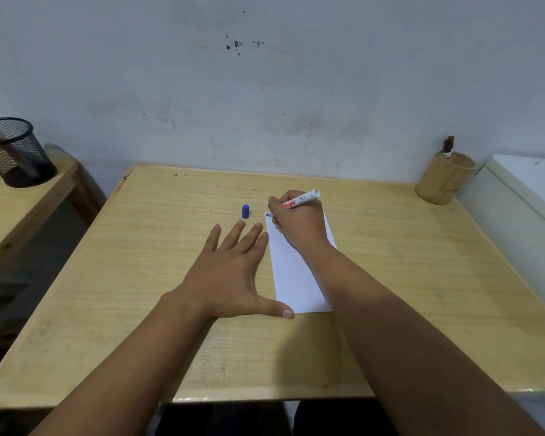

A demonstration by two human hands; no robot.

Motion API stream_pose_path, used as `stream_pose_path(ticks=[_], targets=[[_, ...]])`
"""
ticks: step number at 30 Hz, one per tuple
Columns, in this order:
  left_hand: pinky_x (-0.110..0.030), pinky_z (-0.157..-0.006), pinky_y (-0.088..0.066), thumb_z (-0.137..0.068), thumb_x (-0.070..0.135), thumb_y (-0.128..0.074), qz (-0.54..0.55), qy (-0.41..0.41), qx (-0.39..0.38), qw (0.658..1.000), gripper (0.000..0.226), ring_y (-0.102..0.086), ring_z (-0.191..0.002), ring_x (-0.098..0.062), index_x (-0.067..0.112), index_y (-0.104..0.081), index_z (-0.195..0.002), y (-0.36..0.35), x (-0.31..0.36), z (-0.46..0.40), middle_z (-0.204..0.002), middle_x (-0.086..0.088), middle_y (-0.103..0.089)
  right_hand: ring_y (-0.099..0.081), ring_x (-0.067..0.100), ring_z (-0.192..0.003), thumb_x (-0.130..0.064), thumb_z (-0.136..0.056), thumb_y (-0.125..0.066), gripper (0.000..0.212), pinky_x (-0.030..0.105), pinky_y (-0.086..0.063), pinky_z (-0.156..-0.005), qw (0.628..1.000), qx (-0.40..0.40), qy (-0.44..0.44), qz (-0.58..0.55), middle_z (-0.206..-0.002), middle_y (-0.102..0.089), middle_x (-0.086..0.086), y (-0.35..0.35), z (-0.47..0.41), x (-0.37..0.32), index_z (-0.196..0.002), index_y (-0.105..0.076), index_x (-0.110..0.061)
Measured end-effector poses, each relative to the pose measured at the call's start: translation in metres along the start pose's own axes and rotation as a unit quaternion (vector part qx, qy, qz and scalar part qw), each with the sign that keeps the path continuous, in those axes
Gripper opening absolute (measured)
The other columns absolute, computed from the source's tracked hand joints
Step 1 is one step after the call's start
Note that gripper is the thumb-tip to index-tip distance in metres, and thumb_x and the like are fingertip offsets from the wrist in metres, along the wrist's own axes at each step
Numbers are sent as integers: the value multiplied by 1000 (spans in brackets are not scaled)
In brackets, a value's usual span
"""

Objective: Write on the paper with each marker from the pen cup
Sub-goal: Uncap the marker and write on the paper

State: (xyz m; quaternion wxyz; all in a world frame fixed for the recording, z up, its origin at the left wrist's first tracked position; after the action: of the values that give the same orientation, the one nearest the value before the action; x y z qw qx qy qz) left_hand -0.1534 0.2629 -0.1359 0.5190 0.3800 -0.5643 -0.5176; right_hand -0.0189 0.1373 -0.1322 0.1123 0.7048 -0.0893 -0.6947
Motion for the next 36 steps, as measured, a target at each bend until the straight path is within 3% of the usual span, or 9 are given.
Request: stream_pose_path(ticks=[9, 17, 21, 23, 25, 27, 29, 32, 36], targets=[[-56, -127, 11, -51, 113, -28, 1, -2, 4, 1000, 146, 22, -159, -18, 30, 10, -165, 1, 1, 0, -173, 8, 13, -67, 19, -53, -32, -82, -73, 30, 50, -64, -65, 1000, -1, 5, 15, -60, -73, 7, 1, 1, -1, -54, -66, -24], [-56, -128, 10, -52, 112, -30, 6, -2, 11, 1000, 146, 20, -159, -17, 30, 10, -165, 0, 0, 1, -174, 8, 12, -66, 23, -54, -30, -85, -76, 37, 36, -54, -59, 998, -5, -11, -57, -66, -73, 13, 0, -2, 4, -53, -60, -24], [-55, -128, 9, -54, 111, -33, 16, -2, 2, 1000, 142, 17, -160, -17, 32, 5, -166, 7, 3, 3, -174, 9, 9, -59, 20, -55, -25, -94, -80, 33, 30, -49, -55, 989, -35, -45, -137, -69, -67, 16, 2, -8, -1, -72, -60, -11], [-54, -129, -5, -63, 105, -37, 60, 11, 4, 998, 123, -6, -162, -18, 34, -26, -163, 18, 7, 5, -173, 10, -15, -55, 21, -57, -23, -95, -81, 31, 27, -45, -50, 983, -61, -61, -160, -69, -64, 15, 4, -9, -7, -77, -60, -10], [-48, -110, -44, -74, 94, -41, 120, 59, 91, 987, 85, -56, -128, -15, 29, -69, -121, 34, 5, 4, -138, 12, -64, -52, 21, -57, -27, -93, -84, 31, 27, -42, -49, 981, -86, -67, -163, -68, -61, 11, 7, -7, -12, -79, -60, -12], [-40, -79, -56, -83, 76, -54, 148, 116, 245, 951, 52, -64, -95, -12, 29, -70, -98, 50, -5, -1, -103, 13, -69, -51, 19, -56, -37, -90, -86, 35, 26, -39, -49, 982, -98, -59, -151, -65, -63, 5, 11, -2, -22, -79, -60, -16], [-40, -77, -56, -91, 54, -62, 158, 136, 315, 926, 31, -65, -102, -15, 32, -68, -112, 59, -17, -12, -110, 13, -64, -48, 16, -52, -47, -88, -85, 40, 24, -36, -48, 988, -77, -24, -131, -65, -68, 5, 19, 1, -36, -81, -61, -16], [-43, -88, -55, -97, 42, -59, 167, 161, 241, 942, 42, -64, -114, -21, 32, -60, -138, 58, -29, -35, -129, 5, -61, -47, 15, -50, -44, -88, -86, 43, 20, -36, -46, 995, -36, 34, -89, -70, -72, 7, 38, 5, -53, -83, -65, -7], [-42, -89, -54, -101, 37, -55, 106, 184, 174, 962, 32, -62, -118, -26, 30, -68, -129, 47, -34, -53, -124, 1, -66, -76, 13, -69, -15, -92, -85, 17, 27, -58, -61, 989, -121, 52, -69, -88, -80, 3, 55, 9, -56, -106, -75, -14]])
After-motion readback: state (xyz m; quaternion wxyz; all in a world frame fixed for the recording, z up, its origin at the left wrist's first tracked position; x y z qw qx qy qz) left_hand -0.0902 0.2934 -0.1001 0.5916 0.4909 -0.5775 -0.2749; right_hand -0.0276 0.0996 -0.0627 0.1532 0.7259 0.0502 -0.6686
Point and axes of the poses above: each hand's wrist, its own z-axis away from the middle knuckle, its own y-axis out of the back of the hand, x = y × z, the point moved 4 cm from there along -z, towards the middle knuckle
